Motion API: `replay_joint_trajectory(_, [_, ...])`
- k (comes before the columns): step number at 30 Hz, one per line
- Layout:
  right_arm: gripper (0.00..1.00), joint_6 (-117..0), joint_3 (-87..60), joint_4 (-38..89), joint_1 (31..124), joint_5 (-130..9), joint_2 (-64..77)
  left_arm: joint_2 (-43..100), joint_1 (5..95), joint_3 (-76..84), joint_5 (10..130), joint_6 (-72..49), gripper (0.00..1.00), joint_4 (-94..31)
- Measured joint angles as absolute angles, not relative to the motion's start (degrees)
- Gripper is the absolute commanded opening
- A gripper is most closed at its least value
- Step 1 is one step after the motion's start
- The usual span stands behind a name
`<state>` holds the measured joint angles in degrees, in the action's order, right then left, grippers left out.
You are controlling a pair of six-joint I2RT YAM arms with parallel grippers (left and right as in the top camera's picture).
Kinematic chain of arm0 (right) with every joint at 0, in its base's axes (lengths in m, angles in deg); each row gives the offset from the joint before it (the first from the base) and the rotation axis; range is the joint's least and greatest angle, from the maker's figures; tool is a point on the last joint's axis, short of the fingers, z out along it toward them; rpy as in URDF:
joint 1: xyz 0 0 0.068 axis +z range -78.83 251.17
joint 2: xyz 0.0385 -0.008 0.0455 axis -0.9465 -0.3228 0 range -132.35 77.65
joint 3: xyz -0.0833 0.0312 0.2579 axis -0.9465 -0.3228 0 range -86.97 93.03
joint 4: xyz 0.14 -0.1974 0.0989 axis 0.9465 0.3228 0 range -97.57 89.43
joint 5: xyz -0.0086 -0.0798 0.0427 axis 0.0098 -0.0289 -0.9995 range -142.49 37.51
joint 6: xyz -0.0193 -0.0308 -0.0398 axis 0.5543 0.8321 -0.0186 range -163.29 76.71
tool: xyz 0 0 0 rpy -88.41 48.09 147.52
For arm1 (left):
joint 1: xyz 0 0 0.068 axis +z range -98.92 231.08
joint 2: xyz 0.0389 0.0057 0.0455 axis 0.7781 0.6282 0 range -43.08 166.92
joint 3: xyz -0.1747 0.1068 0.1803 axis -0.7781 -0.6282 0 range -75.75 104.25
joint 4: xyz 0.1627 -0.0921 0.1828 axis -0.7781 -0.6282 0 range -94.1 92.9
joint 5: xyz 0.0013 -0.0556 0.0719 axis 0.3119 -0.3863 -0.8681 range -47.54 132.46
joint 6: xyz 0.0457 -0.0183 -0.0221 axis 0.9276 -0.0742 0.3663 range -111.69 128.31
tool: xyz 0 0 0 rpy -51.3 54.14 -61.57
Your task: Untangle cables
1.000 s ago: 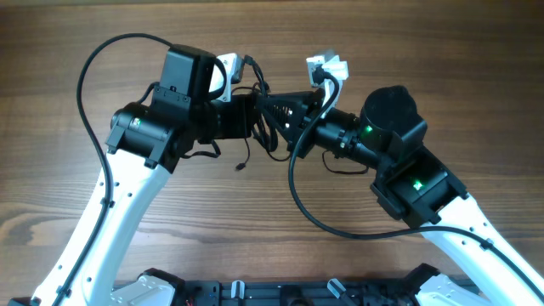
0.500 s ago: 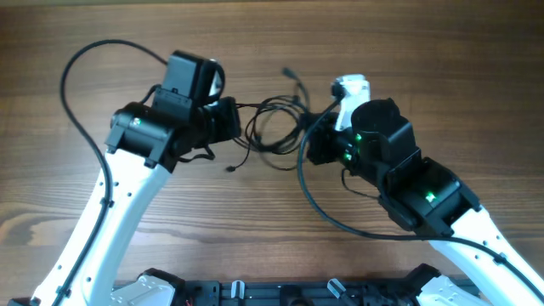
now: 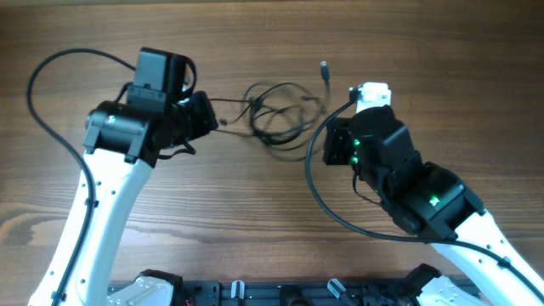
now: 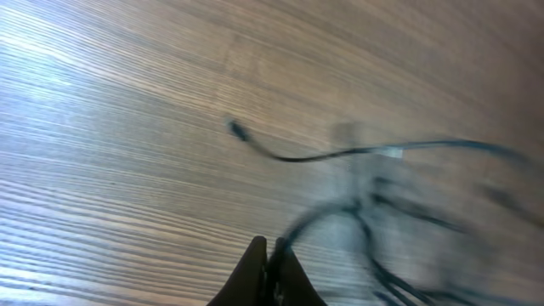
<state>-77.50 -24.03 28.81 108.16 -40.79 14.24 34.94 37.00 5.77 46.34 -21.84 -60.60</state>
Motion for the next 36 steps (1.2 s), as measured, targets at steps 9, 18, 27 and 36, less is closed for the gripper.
replay_joint_trajectory(9, [0.34, -63.5, -24.0, 13.8, 107.8, -64.8, 13.8, 34.2, 37.6, 5.8, 51.3, -21.4, 0.24, -60.6])
replay_joint_trajectory(18, [0.95, -61.4, -23.9, 27.2, 107.8, -68.1, 6.5, 34.2, 37.6, 5.8, 56.1, -16.6, 0.04, -59.4])
replay_joint_trajectory(27, [0.96, -51.9, -23.8, 29.9, 107.8, -72.7, -7.2, 31.4, 44.5, 5.8, 45.3, -22.1, 0.08, -57.8])
replay_joint_trajectory(36, [0.9, -46.4, -23.8, 19.4, 108.6, -80.0, -16.8, 22.1, 49.9, 5.8, 43.1, -24.0, 0.36, -58.2])
